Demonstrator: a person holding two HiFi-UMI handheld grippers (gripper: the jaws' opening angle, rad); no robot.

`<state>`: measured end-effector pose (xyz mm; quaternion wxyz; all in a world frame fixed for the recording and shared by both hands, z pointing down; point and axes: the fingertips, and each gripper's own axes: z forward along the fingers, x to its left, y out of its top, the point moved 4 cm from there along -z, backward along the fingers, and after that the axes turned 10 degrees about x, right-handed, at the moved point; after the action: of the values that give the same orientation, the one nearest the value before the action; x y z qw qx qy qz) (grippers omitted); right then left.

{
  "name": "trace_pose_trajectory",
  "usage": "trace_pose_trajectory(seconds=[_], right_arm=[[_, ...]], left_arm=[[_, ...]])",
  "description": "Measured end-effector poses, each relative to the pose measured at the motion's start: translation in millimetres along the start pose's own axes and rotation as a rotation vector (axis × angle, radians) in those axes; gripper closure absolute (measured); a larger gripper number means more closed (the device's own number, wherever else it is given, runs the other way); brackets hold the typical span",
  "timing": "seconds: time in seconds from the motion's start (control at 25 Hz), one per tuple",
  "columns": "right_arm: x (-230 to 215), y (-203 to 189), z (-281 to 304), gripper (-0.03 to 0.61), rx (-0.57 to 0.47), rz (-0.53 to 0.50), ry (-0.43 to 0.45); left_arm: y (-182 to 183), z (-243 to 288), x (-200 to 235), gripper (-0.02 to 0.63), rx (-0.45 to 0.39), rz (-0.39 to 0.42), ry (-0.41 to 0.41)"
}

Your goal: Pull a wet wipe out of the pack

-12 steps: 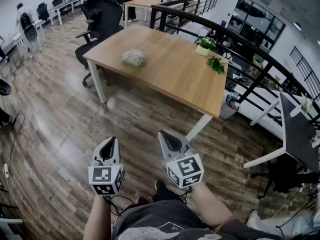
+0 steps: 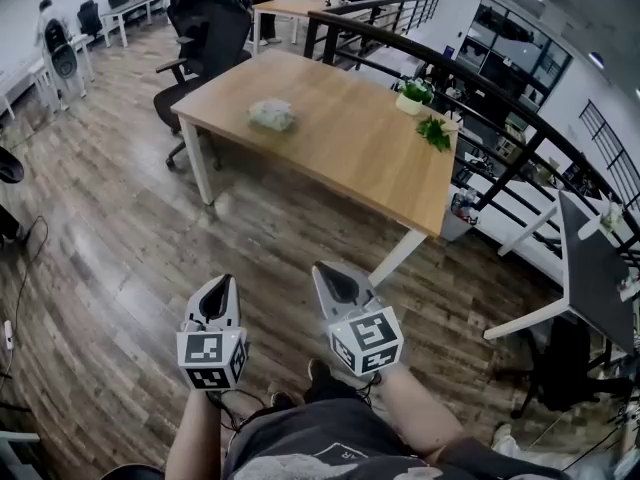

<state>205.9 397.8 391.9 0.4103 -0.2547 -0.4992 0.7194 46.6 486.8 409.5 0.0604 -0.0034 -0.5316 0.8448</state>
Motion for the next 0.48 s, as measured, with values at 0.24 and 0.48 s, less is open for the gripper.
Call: trace_pose_trajectory(seconds=[0.24,0.48], right_arm=[[7,-4,-7,0.554,-0.038,0.073,0.037],[3,-14,-6,0.552,-0.027,0.076,0.007]], left_arm=[[-15,-21,3,0.598,0.004,-0.038,-0.009],[-20,-19,6,0.598,0.001,-0.058,-0.047]])
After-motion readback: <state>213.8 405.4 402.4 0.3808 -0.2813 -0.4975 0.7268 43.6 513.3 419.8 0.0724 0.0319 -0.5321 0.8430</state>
